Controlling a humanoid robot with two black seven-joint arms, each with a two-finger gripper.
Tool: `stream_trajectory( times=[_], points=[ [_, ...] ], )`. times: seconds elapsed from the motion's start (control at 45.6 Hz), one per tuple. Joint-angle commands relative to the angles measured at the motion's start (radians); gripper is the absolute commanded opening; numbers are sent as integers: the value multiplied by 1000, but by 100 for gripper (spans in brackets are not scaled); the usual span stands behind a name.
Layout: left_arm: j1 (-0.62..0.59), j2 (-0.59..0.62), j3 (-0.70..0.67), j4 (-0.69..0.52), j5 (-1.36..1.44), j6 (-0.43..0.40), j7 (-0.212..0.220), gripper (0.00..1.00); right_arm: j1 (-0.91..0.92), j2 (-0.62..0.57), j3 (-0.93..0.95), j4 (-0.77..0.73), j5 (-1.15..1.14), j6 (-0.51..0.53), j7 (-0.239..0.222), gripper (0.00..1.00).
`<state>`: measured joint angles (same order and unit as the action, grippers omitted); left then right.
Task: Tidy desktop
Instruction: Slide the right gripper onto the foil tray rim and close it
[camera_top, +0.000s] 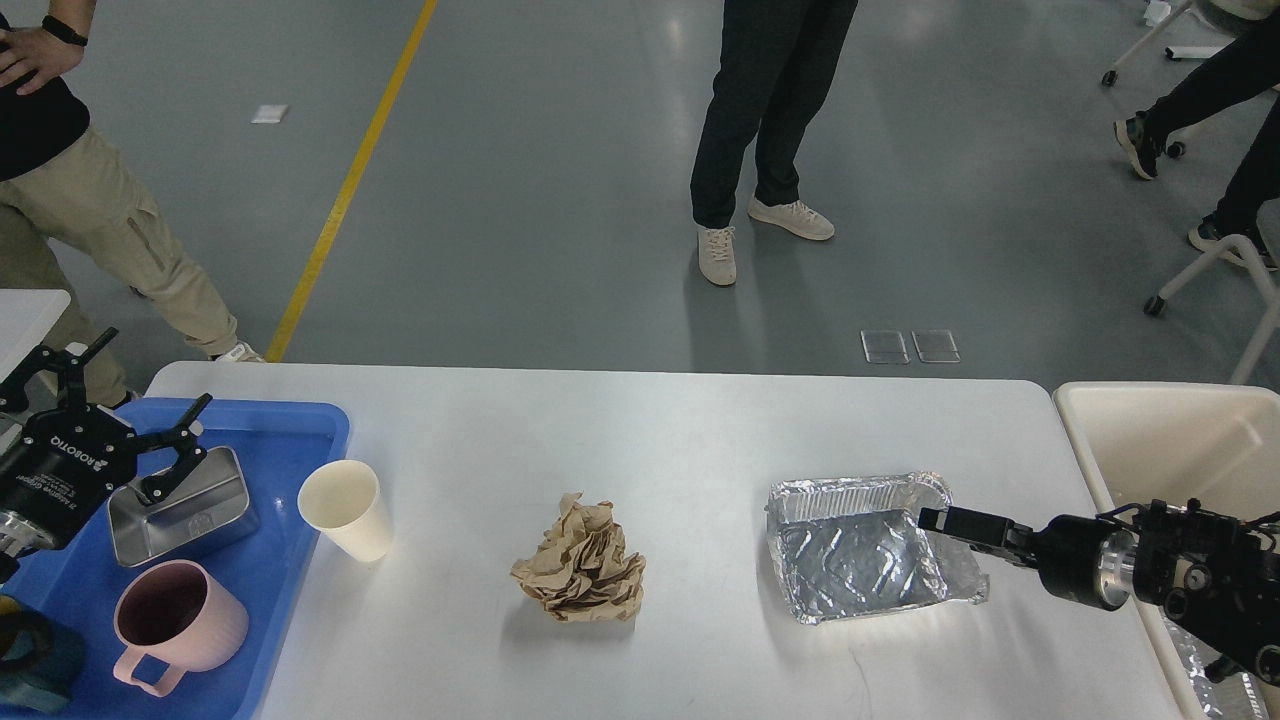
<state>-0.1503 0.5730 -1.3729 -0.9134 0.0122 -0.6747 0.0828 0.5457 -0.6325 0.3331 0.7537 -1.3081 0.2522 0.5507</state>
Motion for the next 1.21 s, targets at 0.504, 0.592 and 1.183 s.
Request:
stream_trajectory(
  times=[0.504,0.592,1.183],
  points=[
    [6,-5,-3,-7,0,-14,-1,97,3,66,-43,-39,0,-2,0,100],
    [9,-5,-3,-7,0,-16,-3,97,3,77,-43,-50,0,-5,0,100],
    [14,-4,-14,-9,0,-19,-5,97,16,100,-138,-73,-2,-77,0,100]
  ],
)
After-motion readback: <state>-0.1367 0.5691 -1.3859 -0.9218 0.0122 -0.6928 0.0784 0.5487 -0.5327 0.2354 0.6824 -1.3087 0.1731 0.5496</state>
